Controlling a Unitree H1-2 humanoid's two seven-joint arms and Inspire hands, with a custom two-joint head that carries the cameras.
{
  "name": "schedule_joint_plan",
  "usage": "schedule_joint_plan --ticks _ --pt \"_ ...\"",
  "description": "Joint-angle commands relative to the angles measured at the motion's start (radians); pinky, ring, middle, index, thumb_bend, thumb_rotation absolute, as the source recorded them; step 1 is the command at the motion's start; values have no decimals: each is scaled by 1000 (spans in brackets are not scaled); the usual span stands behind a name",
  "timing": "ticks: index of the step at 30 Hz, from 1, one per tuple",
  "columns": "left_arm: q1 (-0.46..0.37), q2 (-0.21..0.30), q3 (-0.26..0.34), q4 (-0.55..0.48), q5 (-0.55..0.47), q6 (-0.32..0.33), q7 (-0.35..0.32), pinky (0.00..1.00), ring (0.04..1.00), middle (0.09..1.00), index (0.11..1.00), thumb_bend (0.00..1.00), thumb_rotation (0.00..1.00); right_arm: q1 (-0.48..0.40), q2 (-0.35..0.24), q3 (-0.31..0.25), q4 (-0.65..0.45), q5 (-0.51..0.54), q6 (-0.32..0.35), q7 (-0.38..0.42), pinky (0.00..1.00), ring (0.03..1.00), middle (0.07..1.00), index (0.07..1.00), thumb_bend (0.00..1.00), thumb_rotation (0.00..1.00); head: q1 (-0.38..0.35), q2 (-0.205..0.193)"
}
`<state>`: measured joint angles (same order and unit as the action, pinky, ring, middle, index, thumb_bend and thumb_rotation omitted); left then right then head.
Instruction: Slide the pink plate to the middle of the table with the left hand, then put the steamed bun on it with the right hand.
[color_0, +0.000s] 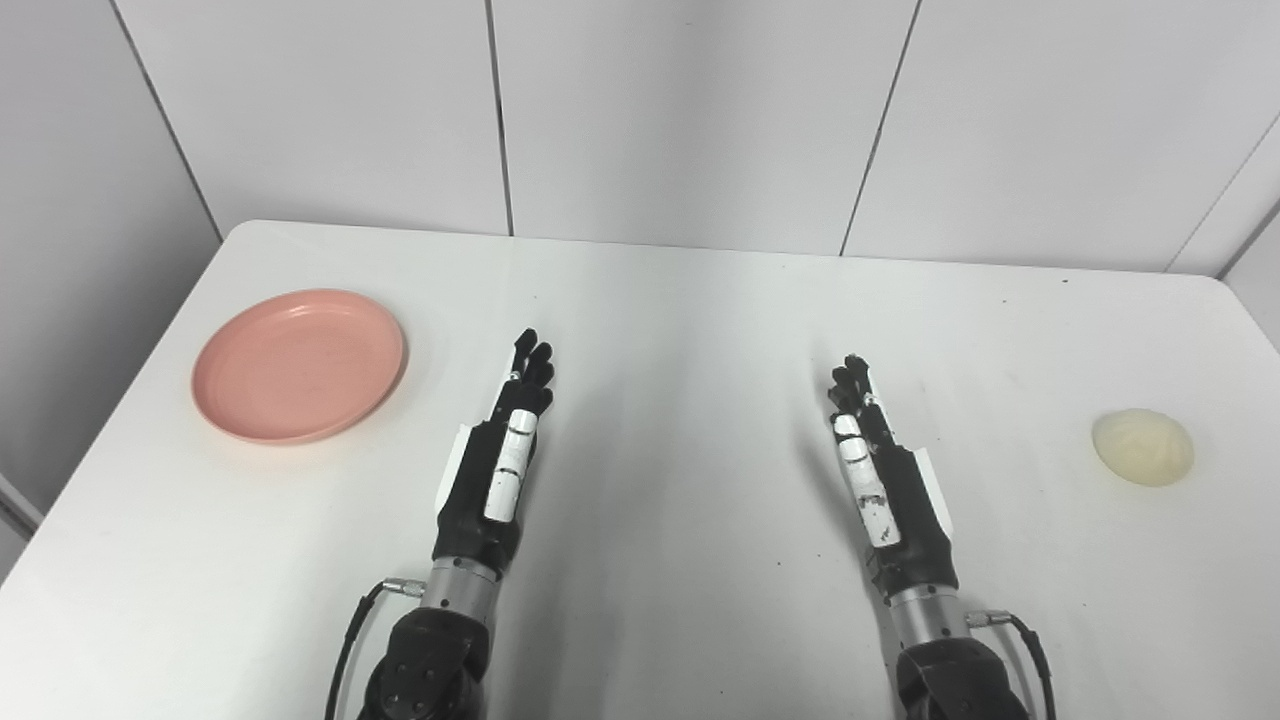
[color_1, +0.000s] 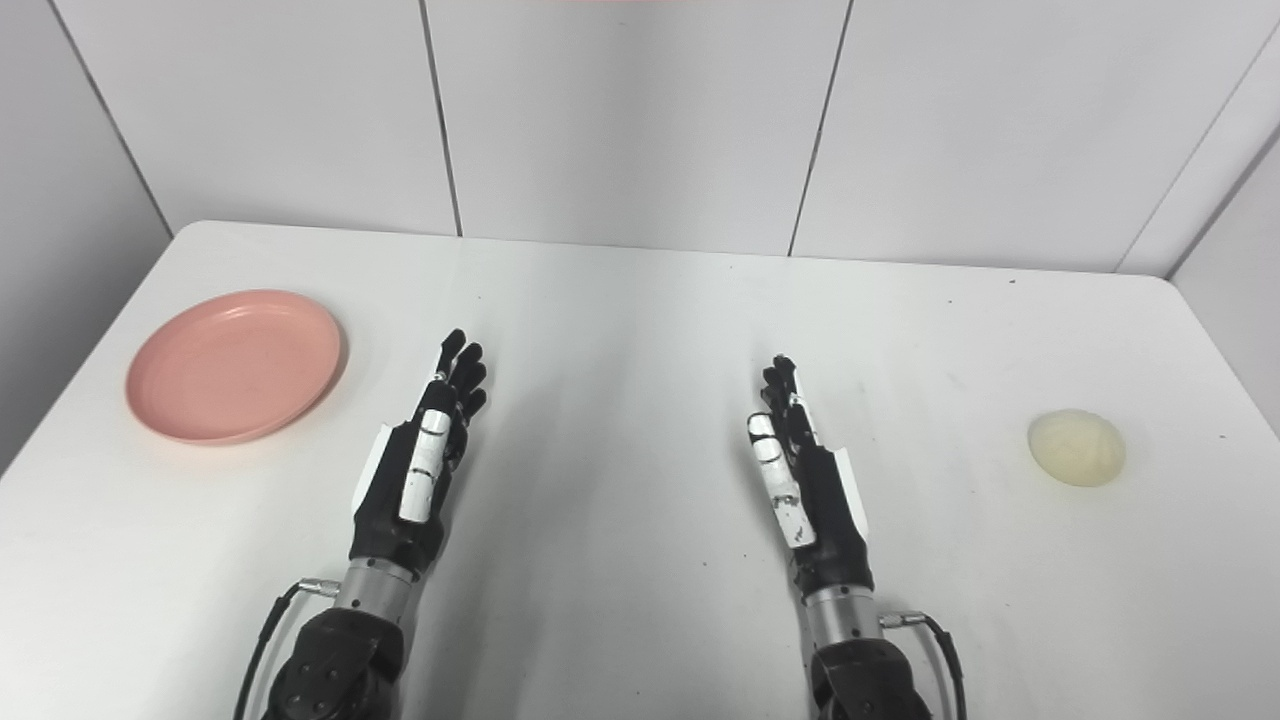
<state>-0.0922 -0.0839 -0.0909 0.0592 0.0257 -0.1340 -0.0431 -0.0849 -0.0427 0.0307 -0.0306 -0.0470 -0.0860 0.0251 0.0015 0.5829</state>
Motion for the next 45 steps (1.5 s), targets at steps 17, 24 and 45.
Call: schedule_joint_plan --ticks 17,24,45 --pt "24 2 -12 17 -18 78 -28 1000 1000 1000 1000 612 1000 -5 25 -22 22 -17 -89 -64 955 954 962 982 538 910 2 0" --pt "22 1 -6 20 -24 68 -29 1000 1000 1000 1000 589 1000 -5 18 -15 15 -26 -72 -52 953 951 965 984 535 925 2 1" --pt "10 5 4 47 -35 17 -30 1000 1000 1000 1000 591 1000 -4 14 -13 15 -20 -59 -43 945 952 960 979 539 892 2 0"
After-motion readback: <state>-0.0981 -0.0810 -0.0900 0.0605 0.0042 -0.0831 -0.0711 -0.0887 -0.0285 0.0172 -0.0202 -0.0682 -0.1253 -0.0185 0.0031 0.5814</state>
